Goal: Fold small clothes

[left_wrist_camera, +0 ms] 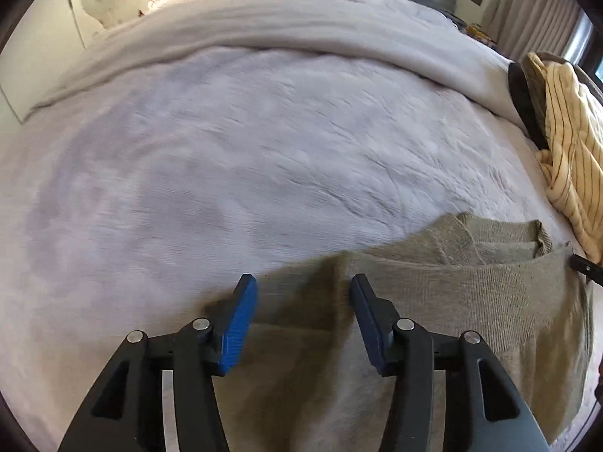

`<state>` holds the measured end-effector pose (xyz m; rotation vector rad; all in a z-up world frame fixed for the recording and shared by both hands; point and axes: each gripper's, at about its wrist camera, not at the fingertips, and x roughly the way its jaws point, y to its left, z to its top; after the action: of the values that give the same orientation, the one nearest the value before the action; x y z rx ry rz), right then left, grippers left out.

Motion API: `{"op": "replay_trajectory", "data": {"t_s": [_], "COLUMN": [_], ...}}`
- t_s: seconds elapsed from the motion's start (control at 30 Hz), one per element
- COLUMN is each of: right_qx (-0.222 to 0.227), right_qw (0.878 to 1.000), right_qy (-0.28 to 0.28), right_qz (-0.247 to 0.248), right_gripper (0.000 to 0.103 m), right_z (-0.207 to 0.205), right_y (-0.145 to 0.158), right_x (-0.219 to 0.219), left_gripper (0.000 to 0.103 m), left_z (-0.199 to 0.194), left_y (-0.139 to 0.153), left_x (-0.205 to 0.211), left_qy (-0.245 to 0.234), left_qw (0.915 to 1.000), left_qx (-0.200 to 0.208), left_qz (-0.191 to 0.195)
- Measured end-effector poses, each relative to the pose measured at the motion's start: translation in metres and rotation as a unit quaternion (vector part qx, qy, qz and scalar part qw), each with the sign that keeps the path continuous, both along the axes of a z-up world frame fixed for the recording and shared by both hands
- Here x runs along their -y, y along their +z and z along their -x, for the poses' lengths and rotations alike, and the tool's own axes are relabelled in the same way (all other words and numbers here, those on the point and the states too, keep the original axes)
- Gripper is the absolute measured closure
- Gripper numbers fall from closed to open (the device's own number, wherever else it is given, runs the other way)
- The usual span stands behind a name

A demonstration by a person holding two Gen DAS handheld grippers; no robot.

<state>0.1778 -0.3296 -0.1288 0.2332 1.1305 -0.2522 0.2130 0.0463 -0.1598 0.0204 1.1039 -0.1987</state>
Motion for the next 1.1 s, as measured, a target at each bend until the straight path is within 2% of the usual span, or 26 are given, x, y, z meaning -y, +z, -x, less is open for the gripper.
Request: {"op": "replay_trajectory", "data": {"t_s": [0.07, 0.13, 0.17, 0.2, 0.23, 0.3, 0.37, 0.47, 0.6, 0.67, 0.73, 0.8, 0.83, 0.87, 0.9, 0.93, 1.03, 1.1], "right_qx": [0.001, 0.007, 0.006, 0.005, 0.003, 0.0, -0.01, -0.03, -0.035, -0.029, -0.011, 0.009, 0.02, 0.021, 0.015, 0.009, 0.006, -0.004], "right_qw": [1.0, 1.0, 0.999, 0.998, 0.997, 0.996, 0.994, 0.987, 0.961, 0.941, 0.916, 0.896, 0.885, 0.882, 0.885, 0.891, 0.939, 0.951], "right_qy": [-0.003, -0.003, -0.003, -0.002, -0.003, -0.004, -0.016, -0.073, -0.165, -0.195, -0.217, -0.235, -0.247, -0.254, -0.26, -0.252, -0.184, -0.163], "right_qz": [0.002, -0.024, -0.041, -0.057, -0.074, -0.091, -0.104, -0.142, -0.219, -0.276, -0.337, -0.376, -0.395, -0.396, -0.386, -0.377, -0.291, -0.264], "right_gripper": [0.074, 0.072, 0.065, 0.059, 0.05, 0.048, 0.048, 0.048, 0.048, 0.048, 0.048, 0.048, 0.049, 0.063, 0.083, 0.093, 0.093, 0.093], "right_z": [0.012, 0.031, 0.04, 0.051, 0.066, 0.089, 0.117, 0.165, 0.233, 0.255, 0.255, 0.25, 0.246, 0.239, 0.235, 0.231, 0.212, 0.21], "right_y": [0.008, 0.017, 0.02, 0.02, 0.022, 0.024, 0.024, 0.015, 0.006, -0.004, -0.025, -0.04, -0.048, -0.052, -0.052, -0.05, -0.015, -0.008], "right_x": [0.002, 0.004, 0.004, 0.006, 0.007, 0.008, 0.01, 0.023, 0.042, 0.043, 0.035, 0.034, 0.035, 0.032, 0.032, 0.031, 0.016, 0.012], "left_gripper": [0.049, 0.049, 0.045, 0.036, 0.019, 0.017, 0.017, 0.017, 0.017, 0.017, 0.018, 0.041, 0.066, 0.082, 0.088, 0.088, 0.091, 0.091], "left_z": [0.006, 0.018, 0.026, 0.032, 0.046, 0.069, 0.094, 0.123, 0.158, 0.167, 0.171, 0.168, 0.164, 0.16, 0.158, 0.158, 0.165, 0.17], "left_y": [0.006, 0.011, 0.012, 0.011, 0.01, 0.01, 0.003, -0.011, -0.031, -0.034, -0.033, -0.034, -0.036, -0.038, -0.039, -0.037, -0.021, -0.018], "left_x": [-0.013, -0.023, -0.028, -0.031, -0.037, -0.047, -0.055, -0.067, -0.087, -0.091, -0.088, -0.081, -0.078, -0.075, -0.073, -0.07, -0.069, -0.07], "left_qy": [-0.001, -0.002, -0.004, -0.005, -0.005, -0.008, -0.014, -0.001, 0.039, 0.05, 0.052, 0.043, 0.035, 0.032, 0.029, 0.023, 0.001, -0.002], "left_qw": [1.0, 0.9996, 0.9992, 0.9987, 0.9977, 0.9965, 0.9936, 0.988, 0.9762, 0.9746, 0.9753, 0.9751, 0.9739, 0.9734, 0.9739, 0.9756, 0.982, 0.9846], "left_qx": [-0.005, -0.016, -0.025, -0.034, -0.045, -0.048, -0.08, -0.124, -0.172, -0.171, -0.161, -0.16, -0.167, -0.172, -0.173, -0.17, -0.14, -0.132], "left_qz": [0.006, 0.021, 0.032, 0.039, 0.05, 0.068, 0.078, 0.092, 0.126, 0.136, 0.142, 0.148, 0.149, 0.148, 0.143, 0.138, 0.126, 0.115]}}
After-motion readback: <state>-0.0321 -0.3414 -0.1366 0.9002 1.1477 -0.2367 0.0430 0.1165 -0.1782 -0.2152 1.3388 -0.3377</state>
